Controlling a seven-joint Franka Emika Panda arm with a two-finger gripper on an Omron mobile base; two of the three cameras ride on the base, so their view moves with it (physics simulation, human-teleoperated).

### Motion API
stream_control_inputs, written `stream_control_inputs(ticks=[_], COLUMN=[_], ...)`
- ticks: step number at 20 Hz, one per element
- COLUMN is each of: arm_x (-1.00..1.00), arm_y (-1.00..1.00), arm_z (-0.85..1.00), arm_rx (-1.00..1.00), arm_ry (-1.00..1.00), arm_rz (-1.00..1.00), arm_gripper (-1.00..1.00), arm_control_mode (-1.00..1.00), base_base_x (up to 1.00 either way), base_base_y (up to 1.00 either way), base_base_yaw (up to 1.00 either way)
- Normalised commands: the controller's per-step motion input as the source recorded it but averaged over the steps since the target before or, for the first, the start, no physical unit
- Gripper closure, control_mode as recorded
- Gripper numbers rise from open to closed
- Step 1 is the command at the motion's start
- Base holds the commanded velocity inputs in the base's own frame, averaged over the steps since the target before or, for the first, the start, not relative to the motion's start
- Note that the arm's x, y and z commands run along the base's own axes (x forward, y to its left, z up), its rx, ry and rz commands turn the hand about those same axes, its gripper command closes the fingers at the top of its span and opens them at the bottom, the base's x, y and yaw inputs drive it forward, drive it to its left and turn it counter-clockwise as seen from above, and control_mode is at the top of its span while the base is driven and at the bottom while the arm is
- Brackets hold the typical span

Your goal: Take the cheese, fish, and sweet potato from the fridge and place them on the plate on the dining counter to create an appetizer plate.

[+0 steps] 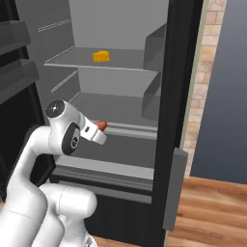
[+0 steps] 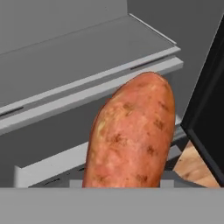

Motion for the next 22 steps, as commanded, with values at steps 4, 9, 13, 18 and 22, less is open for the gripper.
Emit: stream_control_inputs(ticks=[4, 9, 13, 18, 22], arm_x=[-1.00, -1.00, -0.89, -0.20, 0.01], arm_y=[0.01, 0.01, 0.07, 0.28, 0.31], arm_z=[0.61, 0.63, 0.69, 0.19, 0.00], arm_rx=[0.00, 0.00, 0.00, -0.03, -0.04], arm_ry=[0.05, 0.00, 0.04, 0.17, 0.19], arm_rz=[0.13, 0.16, 0.18, 0.16, 0.11], arm_gripper=[1.00, 1.00, 1.00, 1.00, 1.00], arm_control_mode=[-1.00, -1.00, -1.00, -1.00, 1.00], base_base_x=[0.00, 0.00, 0.00, 0.00, 0.00], base_base_y=[0.00, 0.00, 0.00, 0.00, 0.13], base_base_yaw=[0.00, 0.00, 0.00, 0.00, 0.04])
